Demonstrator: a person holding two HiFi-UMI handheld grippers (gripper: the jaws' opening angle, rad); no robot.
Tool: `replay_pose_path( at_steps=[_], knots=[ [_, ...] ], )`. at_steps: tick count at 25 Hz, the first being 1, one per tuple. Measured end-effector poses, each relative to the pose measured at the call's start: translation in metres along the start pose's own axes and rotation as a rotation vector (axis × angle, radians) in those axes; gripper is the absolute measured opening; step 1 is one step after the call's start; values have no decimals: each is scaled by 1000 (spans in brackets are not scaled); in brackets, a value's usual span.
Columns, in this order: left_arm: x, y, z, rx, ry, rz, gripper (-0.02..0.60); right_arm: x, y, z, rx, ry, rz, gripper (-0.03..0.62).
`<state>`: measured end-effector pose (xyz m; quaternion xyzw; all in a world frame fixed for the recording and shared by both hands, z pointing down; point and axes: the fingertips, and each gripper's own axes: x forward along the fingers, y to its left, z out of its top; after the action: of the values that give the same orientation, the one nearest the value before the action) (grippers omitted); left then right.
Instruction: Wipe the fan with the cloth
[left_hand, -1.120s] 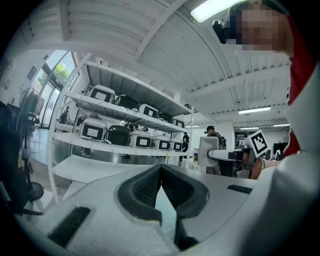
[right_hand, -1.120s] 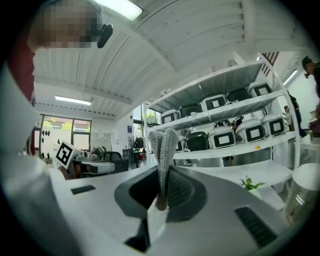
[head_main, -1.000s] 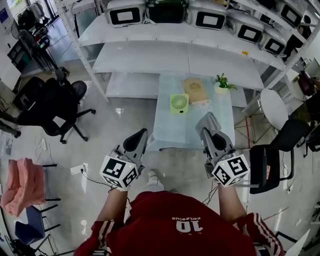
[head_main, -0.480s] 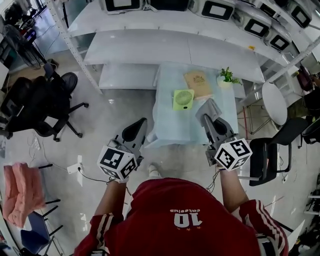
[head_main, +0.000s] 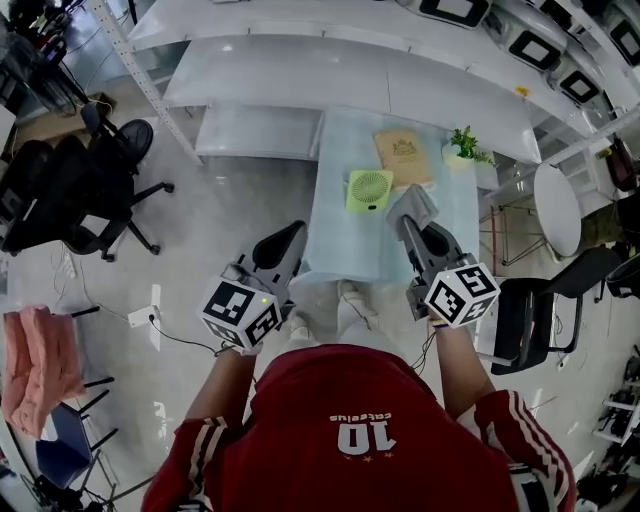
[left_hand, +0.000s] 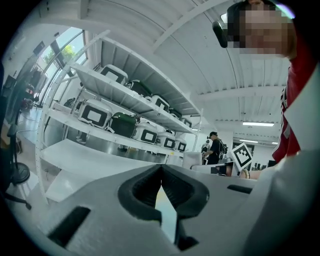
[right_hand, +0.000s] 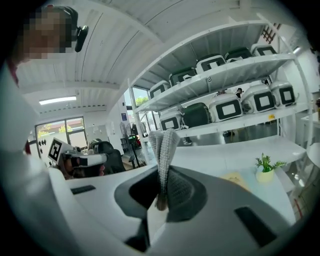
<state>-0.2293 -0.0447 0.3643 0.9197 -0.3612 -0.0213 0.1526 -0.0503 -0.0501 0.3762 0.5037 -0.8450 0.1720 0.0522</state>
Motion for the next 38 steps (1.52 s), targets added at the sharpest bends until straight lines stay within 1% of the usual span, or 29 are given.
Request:
replay_pose_path(
  at_steps=[4,7,11,15,18,21,24,29,34,36,38],
  knots=[
    [22,-9,-3,-11,1,35,6,22,-21,1,0,8,62,18],
    [36,-8,0,7,0,76,6,38,-34,2,-25,20,123,18],
    [57,-1,11,35,-8,127,6,54,-54,-6,-8,47,179,18],
    [77,-7,21,57,-16,148,6,67,-73,-17,19,83,222,18],
    [92,-14,21,65,-14,160,6,72,-82,-29,6,96,265,18],
    [104,-19,24,68,-32,183,6,82,-91,-39,2,104,313,18],
    [110,-19,22,48,-39,200,6,91,-96,-50,15,117,329,18],
    [115,-14,12,-67,-66,220,6,107,-101,-69,19,156,345,18],
    [133,4,-12,-84,-31,247,6,124,-111,-76,60,172,353,18],
    [148,12,-21,-80,-14,226,6,134,-121,-74,73,169,349,18],
    [162,16,-27,-44,4,196,6,146,-128,-70,68,162,356,18]
  ],
)
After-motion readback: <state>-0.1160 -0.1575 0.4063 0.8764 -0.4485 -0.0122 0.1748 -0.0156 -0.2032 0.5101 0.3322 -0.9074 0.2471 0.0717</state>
